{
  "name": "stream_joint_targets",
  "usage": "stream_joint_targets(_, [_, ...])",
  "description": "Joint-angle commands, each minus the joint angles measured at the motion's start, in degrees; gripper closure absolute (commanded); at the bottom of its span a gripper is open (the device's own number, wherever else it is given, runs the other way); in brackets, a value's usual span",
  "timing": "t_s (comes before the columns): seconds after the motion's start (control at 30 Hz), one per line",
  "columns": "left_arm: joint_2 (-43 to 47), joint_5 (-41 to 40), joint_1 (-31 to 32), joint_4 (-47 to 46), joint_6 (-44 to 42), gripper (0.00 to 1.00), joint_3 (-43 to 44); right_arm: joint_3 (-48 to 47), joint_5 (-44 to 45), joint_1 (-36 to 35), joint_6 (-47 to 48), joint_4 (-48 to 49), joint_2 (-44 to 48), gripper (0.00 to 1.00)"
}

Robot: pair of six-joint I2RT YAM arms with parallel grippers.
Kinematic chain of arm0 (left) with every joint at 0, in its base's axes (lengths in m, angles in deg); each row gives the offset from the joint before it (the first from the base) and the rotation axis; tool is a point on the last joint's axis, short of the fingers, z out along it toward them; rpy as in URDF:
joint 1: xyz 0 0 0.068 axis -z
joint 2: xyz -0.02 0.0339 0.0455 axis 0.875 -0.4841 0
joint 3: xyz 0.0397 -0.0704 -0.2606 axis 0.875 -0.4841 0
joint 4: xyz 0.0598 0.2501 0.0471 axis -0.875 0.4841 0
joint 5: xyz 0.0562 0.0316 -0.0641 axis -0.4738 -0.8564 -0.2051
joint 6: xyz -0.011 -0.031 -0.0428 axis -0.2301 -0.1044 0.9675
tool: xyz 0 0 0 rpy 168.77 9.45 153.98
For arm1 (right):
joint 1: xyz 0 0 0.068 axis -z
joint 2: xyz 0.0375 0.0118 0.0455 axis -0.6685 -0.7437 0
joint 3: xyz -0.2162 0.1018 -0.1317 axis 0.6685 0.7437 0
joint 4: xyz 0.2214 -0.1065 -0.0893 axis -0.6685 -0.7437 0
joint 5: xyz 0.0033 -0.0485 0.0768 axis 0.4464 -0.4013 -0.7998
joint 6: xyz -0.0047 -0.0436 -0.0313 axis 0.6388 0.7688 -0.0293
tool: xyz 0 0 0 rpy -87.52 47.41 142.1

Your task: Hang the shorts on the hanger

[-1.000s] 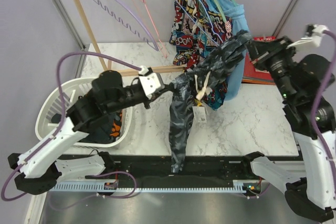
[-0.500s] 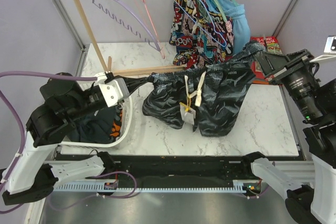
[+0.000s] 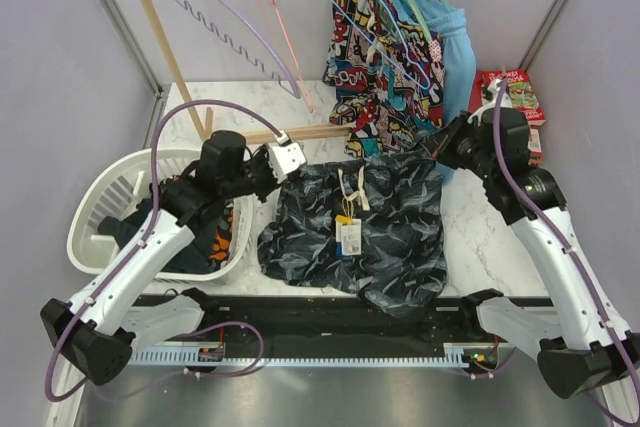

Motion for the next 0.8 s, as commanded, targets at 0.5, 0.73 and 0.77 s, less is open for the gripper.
stream_joint_targets(0.5, [-7.7,5.6,14.1,-3.6,-12.6,0.91,-23.0,27.3,-11.2,0.2,4.8,7.0,-2.5,0.63])
stream_joint_targets(0.73, [-4.6,8.4,15.2,7.3,-9.9,0.52,-15.5,22.1,-9.9,0.2,8.0,-1.9,3.7,0.16])
stream_joint_targets(0.77, [-3.5,8.8,15.1,9.8,-9.9,0.48,-14.7,21.4,-9.9,0.1,8.9,-4.5,4.5,0.14])
